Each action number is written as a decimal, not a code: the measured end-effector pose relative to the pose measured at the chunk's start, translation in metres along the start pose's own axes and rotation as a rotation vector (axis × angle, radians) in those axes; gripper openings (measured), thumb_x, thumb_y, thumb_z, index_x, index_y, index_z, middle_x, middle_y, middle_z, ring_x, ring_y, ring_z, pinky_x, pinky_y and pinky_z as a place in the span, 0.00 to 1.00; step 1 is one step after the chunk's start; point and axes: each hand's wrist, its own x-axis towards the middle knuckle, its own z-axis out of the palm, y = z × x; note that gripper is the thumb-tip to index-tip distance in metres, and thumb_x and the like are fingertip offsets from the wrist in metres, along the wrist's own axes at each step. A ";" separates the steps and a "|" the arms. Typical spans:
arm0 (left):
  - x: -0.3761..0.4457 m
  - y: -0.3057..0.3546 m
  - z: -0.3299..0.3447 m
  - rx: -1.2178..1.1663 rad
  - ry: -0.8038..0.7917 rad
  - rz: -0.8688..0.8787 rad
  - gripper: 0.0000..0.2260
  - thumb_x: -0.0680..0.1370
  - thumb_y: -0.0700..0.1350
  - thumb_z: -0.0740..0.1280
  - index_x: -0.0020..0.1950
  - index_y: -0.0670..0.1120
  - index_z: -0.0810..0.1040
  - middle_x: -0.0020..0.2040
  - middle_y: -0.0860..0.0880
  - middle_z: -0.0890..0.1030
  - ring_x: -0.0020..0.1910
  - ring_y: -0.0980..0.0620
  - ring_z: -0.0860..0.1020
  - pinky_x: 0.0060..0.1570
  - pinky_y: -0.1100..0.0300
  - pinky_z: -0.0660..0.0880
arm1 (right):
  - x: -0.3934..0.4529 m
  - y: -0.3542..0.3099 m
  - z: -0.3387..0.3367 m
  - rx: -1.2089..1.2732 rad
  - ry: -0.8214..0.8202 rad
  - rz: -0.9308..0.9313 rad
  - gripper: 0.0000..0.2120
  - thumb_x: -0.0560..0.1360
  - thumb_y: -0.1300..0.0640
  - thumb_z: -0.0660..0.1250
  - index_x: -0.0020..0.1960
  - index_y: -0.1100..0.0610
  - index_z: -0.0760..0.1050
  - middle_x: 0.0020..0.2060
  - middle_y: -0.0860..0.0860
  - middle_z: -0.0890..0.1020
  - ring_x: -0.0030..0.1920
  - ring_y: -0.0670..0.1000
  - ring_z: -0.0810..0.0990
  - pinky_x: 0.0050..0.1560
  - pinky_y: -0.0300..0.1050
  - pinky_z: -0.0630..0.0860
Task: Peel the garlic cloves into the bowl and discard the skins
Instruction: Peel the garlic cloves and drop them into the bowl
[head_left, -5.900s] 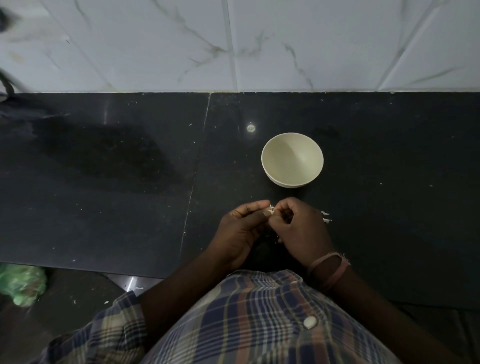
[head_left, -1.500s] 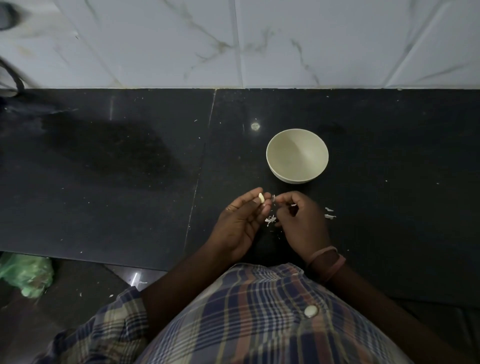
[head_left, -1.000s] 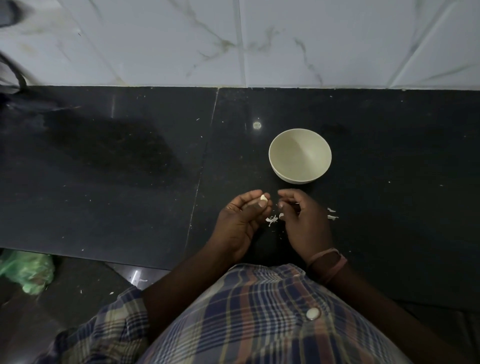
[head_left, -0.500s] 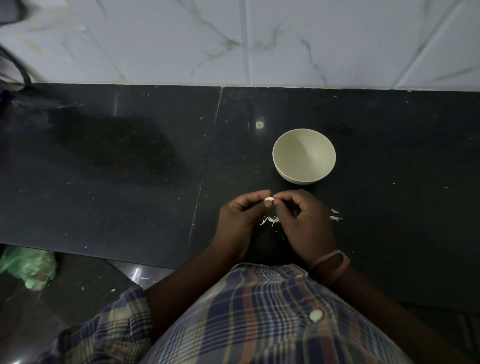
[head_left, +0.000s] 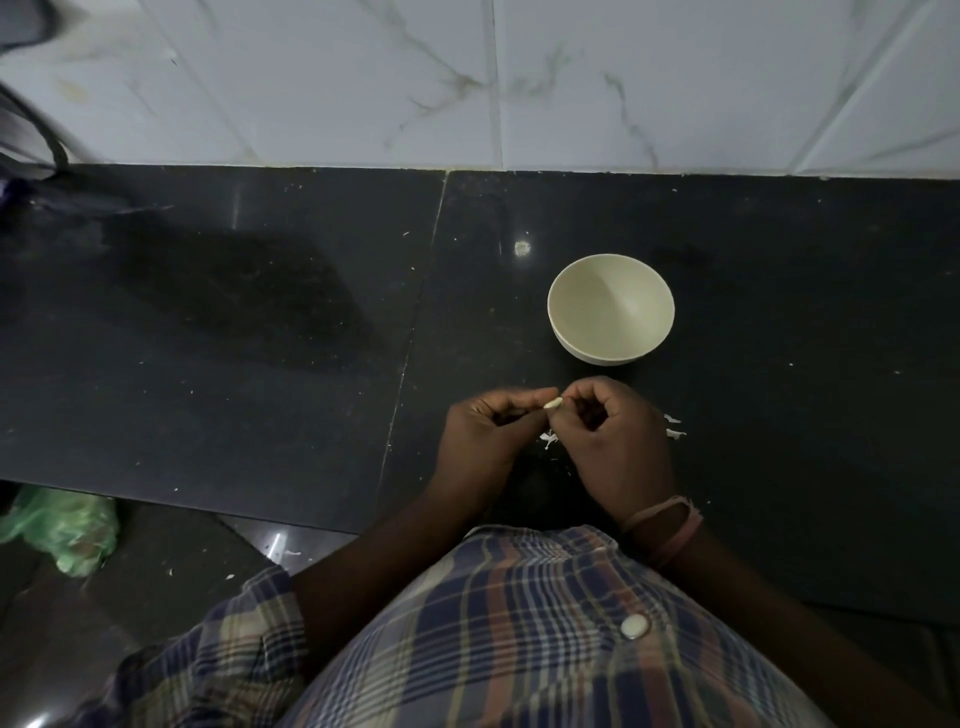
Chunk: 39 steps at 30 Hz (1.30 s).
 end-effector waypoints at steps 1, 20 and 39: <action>0.000 0.000 0.000 -0.009 -0.004 0.001 0.08 0.75 0.34 0.74 0.52 0.42 0.86 0.48 0.44 0.87 0.49 0.48 0.85 0.52 0.56 0.81 | 0.000 0.000 0.000 0.015 -0.007 0.030 0.03 0.71 0.60 0.73 0.42 0.54 0.80 0.36 0.47 0.82 0.38 0.47 0.81 0.41 0.47 0.79; 0.011 -0.005 0.005 -0.674 -0.095 -0.260 0.09 0.74 0.36 0.68 0.54 0.41 0.82 0.48 0.43 0.85 0.46 0.51 0.84 0.48 0.63 0.81 | 0.000 -0.003 -0.004 0.275 -0.050 0.067 0.13 0.79 0.65 0.67 0.58 0.52 0.82 0.54 0.47 0.84 0.57 0.46 0.82 0.58 0.49 0.80; 0.007 -0.006 0.004 -0.584 -0.100 -0.212 0.14 0.73 0.36 0.68 0.58 0.40 0.81 0.50 0.43 0.85 0.46 0.52 0.84 0.52 0.63 0.81 | -0.001 -0.005 -0.007 0.068 0.003 -0.138 0.04 0.74 0.58 0.75 0.49 0.55 0.83 0.44 0.47 0.81 0.43 0.44 0.81 0.45 0.42 0.79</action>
